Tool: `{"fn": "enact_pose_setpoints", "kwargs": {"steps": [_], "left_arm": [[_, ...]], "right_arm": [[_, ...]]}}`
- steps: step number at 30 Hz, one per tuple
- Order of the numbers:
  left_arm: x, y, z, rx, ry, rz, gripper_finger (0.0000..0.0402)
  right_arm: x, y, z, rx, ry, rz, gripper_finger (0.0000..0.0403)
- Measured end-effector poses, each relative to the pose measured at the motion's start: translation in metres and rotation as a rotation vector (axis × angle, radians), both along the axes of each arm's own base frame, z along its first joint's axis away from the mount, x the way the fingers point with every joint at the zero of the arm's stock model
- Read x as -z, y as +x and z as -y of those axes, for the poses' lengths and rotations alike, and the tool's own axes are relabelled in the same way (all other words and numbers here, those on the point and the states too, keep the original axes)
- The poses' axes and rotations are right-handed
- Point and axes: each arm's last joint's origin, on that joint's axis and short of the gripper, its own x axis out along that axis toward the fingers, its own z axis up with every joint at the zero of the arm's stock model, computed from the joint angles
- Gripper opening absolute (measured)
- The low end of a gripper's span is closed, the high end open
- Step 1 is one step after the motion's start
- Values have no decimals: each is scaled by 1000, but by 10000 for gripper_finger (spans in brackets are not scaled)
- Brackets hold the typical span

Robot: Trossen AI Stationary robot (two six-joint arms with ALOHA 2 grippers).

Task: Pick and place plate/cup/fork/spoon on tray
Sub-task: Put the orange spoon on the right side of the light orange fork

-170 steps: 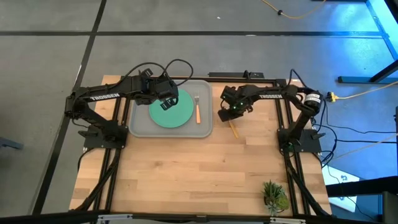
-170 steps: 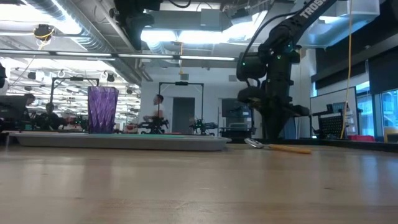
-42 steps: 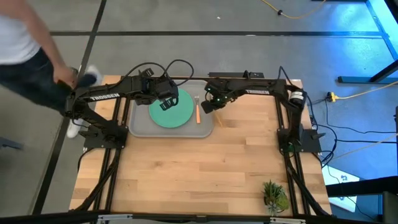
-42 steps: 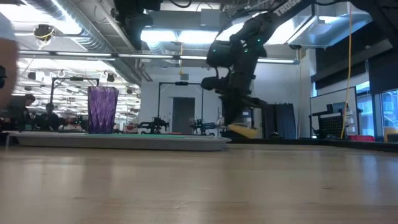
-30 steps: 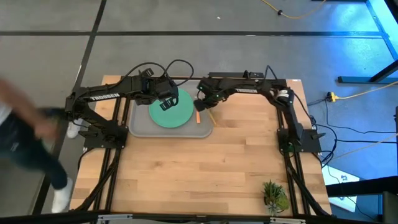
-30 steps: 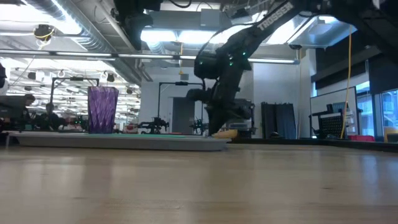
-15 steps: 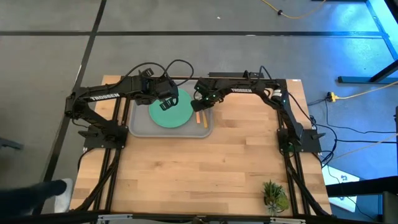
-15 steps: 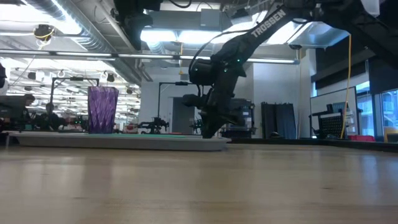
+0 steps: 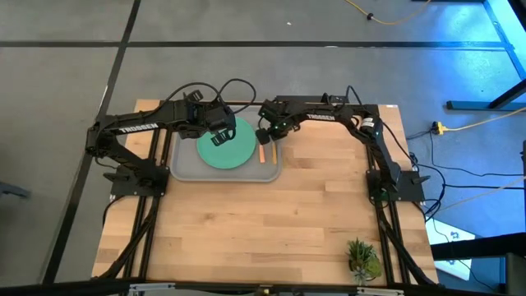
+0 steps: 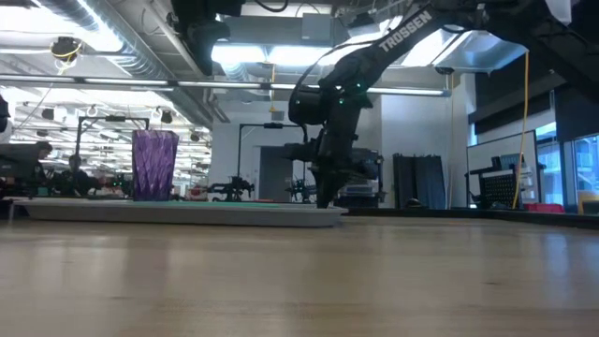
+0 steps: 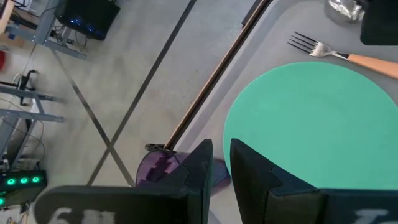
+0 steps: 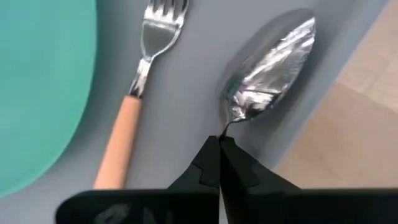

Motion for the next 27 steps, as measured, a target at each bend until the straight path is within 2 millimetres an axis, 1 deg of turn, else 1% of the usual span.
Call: {"fn": "enact_pose_setpoints", "kwargs": {"steps": [9,14,18,24,27], "left_arm": [[0,0,0,0,0,1,50],[0,0,0,0,0,1,50],[0,0,0,0,0,0,50],[0,0,0,0,0,1,50],[0,0,0,0,0,1,50]], "right_arm": [[0,0,-2,-2,-14,-22,1],[0,0,-2,4,-12,-18,20],[0,0,-2,0,-10,-16,25],[0,2,-2,-6,6,10,26],[0,2,-3,-13,45,28,27]]}}
